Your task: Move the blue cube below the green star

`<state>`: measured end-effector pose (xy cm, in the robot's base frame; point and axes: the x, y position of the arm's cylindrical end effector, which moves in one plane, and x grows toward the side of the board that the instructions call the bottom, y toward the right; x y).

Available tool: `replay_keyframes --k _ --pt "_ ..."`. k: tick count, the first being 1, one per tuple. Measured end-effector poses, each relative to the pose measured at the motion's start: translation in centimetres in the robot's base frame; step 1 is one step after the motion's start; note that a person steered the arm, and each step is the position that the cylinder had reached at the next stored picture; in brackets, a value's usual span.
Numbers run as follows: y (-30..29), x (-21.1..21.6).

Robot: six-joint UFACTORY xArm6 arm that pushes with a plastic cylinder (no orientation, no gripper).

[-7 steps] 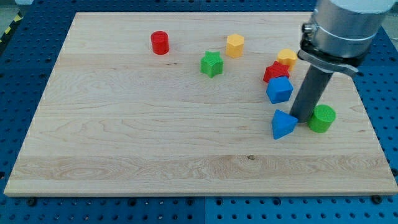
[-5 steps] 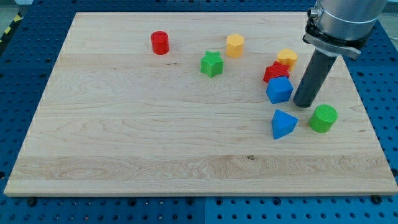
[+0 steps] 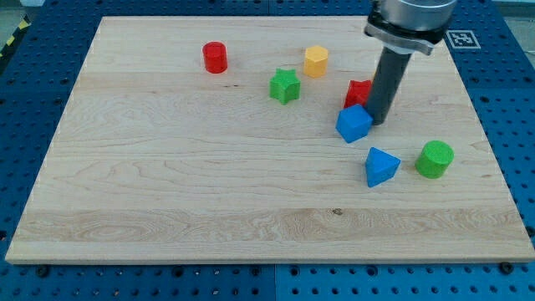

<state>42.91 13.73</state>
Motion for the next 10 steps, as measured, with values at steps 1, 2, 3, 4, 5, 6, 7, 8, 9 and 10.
replay_keyframes --k 1,2,3,4,5,6,7,8,9,10 --pt "-1.5 0.5" --pt "-1.7 1.8" --pt "-1.7 3.3" --pt "-1.8 4.0" --pt "-3.7 4.0" --pt "-6.7 4.0" --pt "-9.8 3.9" --pt "-10.5 2.8" --pt "-9.4 3.0" --pt "-8.8 2.7"
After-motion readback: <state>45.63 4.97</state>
